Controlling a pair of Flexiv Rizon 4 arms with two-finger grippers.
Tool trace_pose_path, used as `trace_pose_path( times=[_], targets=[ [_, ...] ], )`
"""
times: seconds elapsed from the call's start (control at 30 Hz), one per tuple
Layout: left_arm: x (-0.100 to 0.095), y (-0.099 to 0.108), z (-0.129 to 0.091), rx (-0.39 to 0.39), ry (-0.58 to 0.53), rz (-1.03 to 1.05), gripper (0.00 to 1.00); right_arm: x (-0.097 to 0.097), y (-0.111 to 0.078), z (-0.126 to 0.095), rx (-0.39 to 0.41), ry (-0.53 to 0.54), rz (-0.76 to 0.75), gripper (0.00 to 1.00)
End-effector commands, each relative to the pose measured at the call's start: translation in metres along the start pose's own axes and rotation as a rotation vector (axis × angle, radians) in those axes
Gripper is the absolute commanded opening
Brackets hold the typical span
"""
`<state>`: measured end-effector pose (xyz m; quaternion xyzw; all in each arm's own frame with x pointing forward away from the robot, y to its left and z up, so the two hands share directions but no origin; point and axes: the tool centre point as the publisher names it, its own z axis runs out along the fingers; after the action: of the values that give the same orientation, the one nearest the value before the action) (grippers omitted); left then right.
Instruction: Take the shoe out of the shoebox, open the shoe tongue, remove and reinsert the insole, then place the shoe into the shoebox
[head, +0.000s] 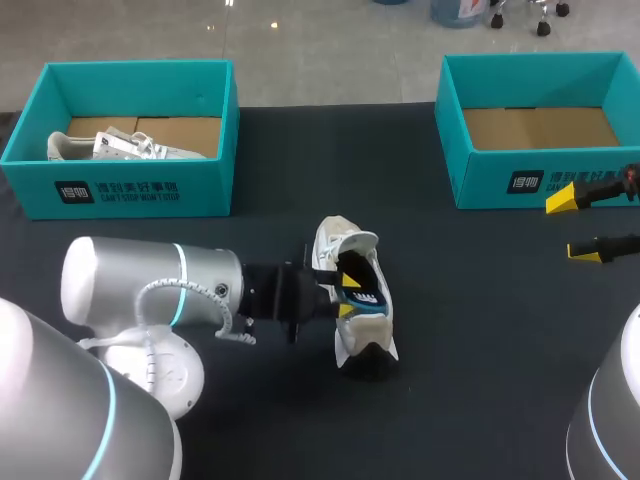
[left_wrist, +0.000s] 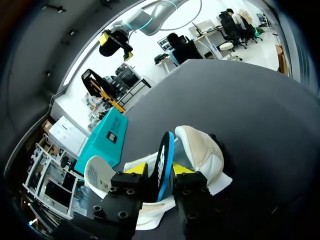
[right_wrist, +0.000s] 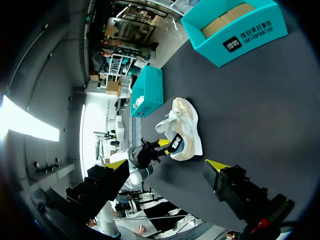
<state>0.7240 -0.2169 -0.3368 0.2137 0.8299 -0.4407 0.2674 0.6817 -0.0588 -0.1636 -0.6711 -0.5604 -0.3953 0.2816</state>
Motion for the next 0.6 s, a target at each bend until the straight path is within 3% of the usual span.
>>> trace_pose_path(
  times=[0.03,0.4,0.6],
  targets=[
    [-0.002,-0.004,-0.008,-0.005,0.004,0.008,0.25,0.000,0.000,0.000,0.000,-0.003,0.002,1.00],
    [-0.004,-0.007,-0.012,-0.001,0.005,0.026,0.16,0.000,0.000,0.000,0.000,-0.003,0.002,1.00],
    [-0.005,-0.010,-0.018,-0.003,0.013,0.041,0.16,0.000,0.000,0.000,0.000,-0.003,0.002,1.00]
  ],
)
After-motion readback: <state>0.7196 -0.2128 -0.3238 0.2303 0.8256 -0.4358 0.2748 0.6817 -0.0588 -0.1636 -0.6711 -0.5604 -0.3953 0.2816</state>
